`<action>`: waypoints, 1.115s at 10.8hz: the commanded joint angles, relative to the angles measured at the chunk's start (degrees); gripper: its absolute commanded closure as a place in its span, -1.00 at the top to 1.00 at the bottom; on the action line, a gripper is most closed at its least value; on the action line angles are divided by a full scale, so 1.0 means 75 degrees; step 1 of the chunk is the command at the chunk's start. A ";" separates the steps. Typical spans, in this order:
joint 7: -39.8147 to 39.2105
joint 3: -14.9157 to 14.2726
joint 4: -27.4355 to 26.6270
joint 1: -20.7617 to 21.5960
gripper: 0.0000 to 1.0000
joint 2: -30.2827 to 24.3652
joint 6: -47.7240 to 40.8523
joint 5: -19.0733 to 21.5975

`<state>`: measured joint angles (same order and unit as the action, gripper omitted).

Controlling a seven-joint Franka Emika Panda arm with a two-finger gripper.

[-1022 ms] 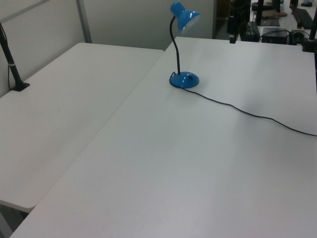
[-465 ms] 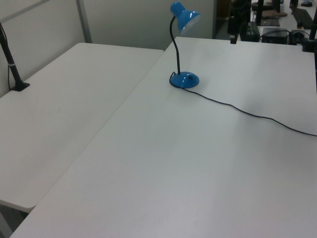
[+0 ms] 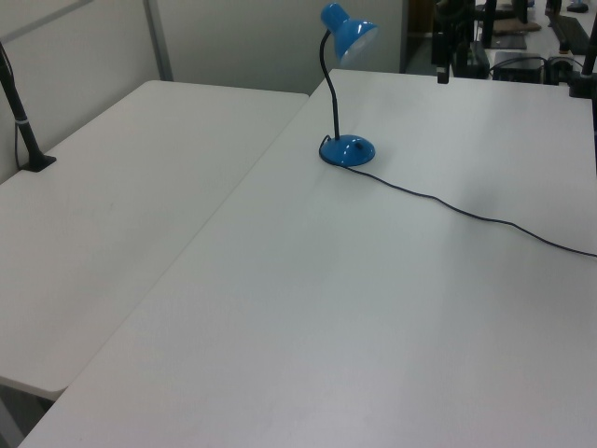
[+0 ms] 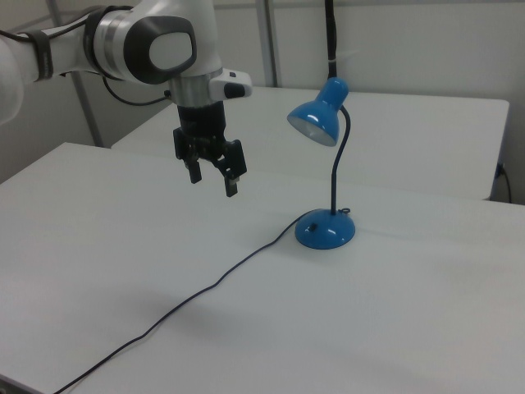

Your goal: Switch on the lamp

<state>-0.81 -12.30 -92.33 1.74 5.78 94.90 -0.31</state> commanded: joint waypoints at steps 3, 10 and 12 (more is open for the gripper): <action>-0.0044 -0.0012 -0.0088 0.0050 1.00 -0.0162 -0.0184 -0.0099; 0.0003 0.0000 -0.0088 0.0061 -0.23 -0.0115 -0.0068 -0.0064; 0.0015 0.0000 0.0041 0.0062 -0.71 -0.0045 0.0341 -0.0005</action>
<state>-0.81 -12.20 -92.32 1.76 5.79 94.95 -0.32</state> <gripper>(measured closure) 0.564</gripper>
